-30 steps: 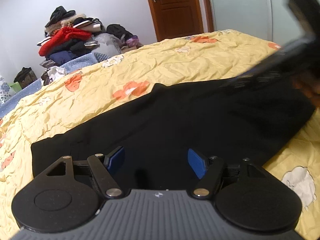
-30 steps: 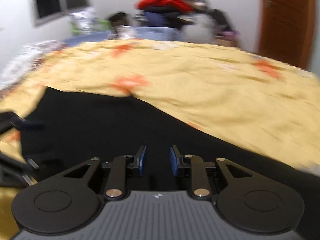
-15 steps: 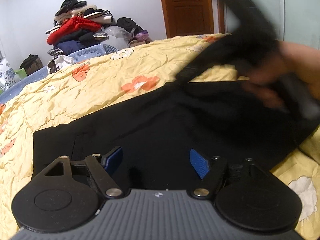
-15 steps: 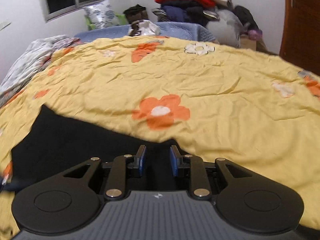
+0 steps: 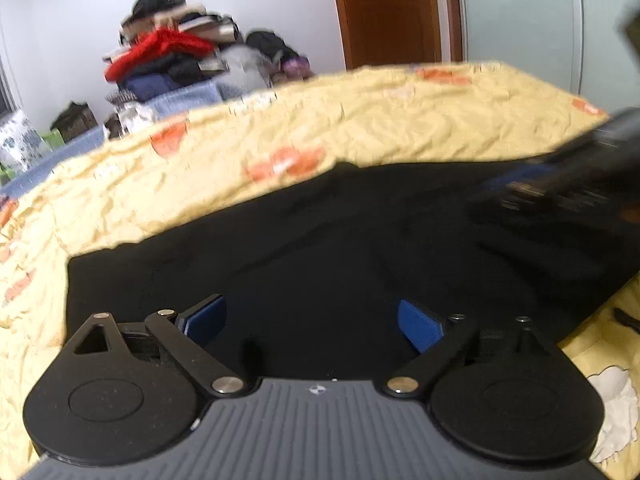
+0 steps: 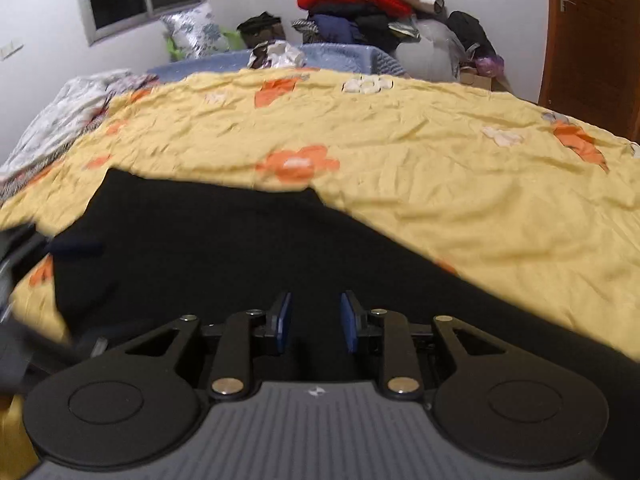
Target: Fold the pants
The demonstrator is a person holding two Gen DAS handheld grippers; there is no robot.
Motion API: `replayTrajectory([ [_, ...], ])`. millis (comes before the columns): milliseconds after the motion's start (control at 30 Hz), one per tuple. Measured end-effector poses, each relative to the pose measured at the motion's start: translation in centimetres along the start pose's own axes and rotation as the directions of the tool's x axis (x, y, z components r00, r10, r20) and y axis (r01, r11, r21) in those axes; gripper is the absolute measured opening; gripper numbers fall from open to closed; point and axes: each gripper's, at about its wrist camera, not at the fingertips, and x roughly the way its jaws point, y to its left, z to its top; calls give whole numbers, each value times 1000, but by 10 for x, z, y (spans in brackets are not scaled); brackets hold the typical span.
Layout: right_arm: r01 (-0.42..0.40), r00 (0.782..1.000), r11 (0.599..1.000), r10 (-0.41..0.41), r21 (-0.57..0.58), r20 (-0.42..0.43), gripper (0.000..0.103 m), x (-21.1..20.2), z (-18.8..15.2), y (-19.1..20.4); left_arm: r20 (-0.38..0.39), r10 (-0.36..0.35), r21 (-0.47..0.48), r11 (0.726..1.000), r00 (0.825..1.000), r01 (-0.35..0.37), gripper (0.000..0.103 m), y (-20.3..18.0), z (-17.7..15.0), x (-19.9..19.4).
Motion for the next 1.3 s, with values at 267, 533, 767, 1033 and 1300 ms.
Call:
replayTrajectory([
  [267,149,986,974,-159,173,43,43,-62,-64,-48,40,-53,-61,997,998,55,95,-15,16,-10],
  [533,223,951,910,-282,350,127,65,-118,-113,-93,5,5,24,1000,1000,-5,93,-60,20,17],
  [767,287,816,602,-561,745,139,68,-187,-186,-177,2,12,7,1000,1000,-12,95,-61,19,19],
  [1033,70,801,456,-556,887,223,66,-194,-226,-221,-4,9,20,1000,1000,-8,95,-66,19,17],
  [1300,-23,759,380,-596,925,263,66,-186,-229,-246,9,-13,-12,1000,1000,13,95,-65,27,9],
])
